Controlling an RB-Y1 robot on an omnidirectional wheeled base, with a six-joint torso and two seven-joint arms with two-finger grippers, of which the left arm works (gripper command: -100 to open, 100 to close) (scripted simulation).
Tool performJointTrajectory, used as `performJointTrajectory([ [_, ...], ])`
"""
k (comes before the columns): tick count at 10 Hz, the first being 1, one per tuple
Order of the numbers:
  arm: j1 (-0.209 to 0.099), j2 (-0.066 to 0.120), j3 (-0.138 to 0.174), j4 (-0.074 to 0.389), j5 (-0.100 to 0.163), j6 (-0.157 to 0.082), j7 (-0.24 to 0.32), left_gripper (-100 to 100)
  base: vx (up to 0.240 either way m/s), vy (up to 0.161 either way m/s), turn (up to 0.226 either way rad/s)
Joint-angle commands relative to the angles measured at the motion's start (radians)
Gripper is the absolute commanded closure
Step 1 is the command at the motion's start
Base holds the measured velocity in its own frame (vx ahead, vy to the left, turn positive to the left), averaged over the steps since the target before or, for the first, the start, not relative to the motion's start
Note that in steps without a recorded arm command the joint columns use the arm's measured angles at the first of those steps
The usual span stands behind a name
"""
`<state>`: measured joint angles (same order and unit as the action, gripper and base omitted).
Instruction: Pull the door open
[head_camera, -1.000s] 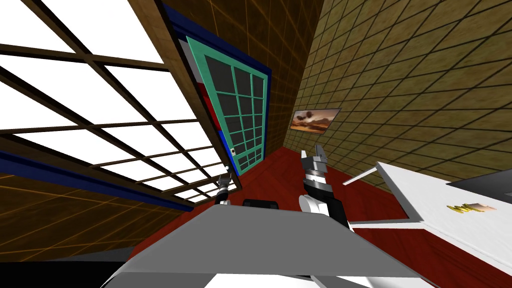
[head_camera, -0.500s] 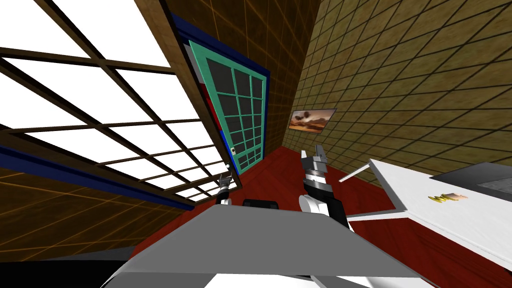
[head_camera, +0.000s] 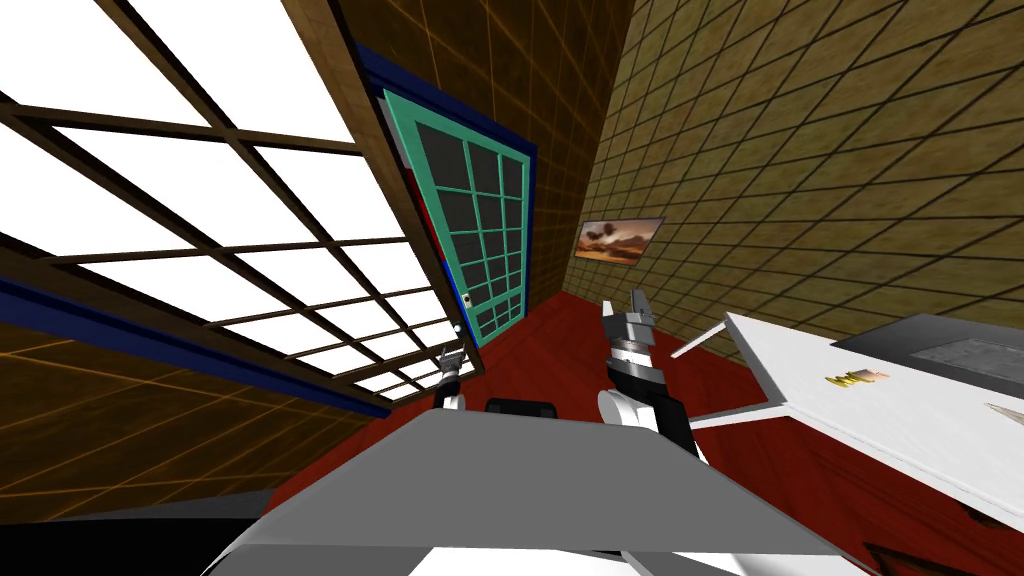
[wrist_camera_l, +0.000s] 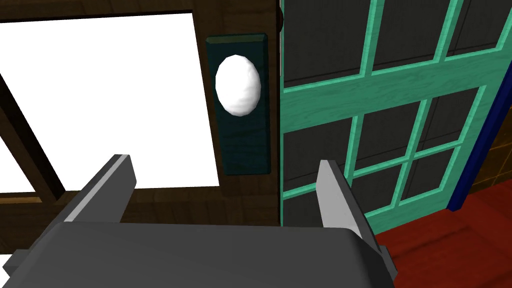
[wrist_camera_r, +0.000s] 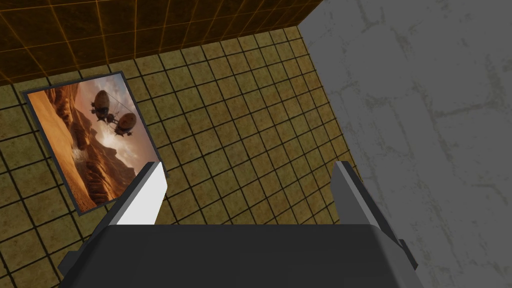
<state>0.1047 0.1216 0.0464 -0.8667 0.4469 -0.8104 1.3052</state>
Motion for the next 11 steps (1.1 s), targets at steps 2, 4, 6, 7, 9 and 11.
performJointTrajectory([
  [2, -0.005, 0.001, -0.013, 0.000, 0.024, 0.003, 0.054, -100, -0.061, 0.003, -0.021],
  [4, 0.005, 0.028, -0.004, 0.012, 0.025, -0.007, 0.072, -100, 0.051, 0.005, -0.050],
  [6, 0.015, 0.058, 0.003, 0.027, 0.033, -0.017, 0.104, -100, 0.241, -0.008, -0.100],
  [7, 0.015, 0.058, 0.003, 0.027, 0.033, -0.017, 0.104, -100, 0.180, 0.028, -0.026],
  [9, 0.025, 0.089, 0.011, 0.042, 0.040, -0.028, 0.138, -100, 0.120, 0.024, -0.054],
  [11, 0.035, 0.119, 0.018, 0.057, 0.047, -0.039, 0.170, -100, 0.195, 0.028, -0.096],
])
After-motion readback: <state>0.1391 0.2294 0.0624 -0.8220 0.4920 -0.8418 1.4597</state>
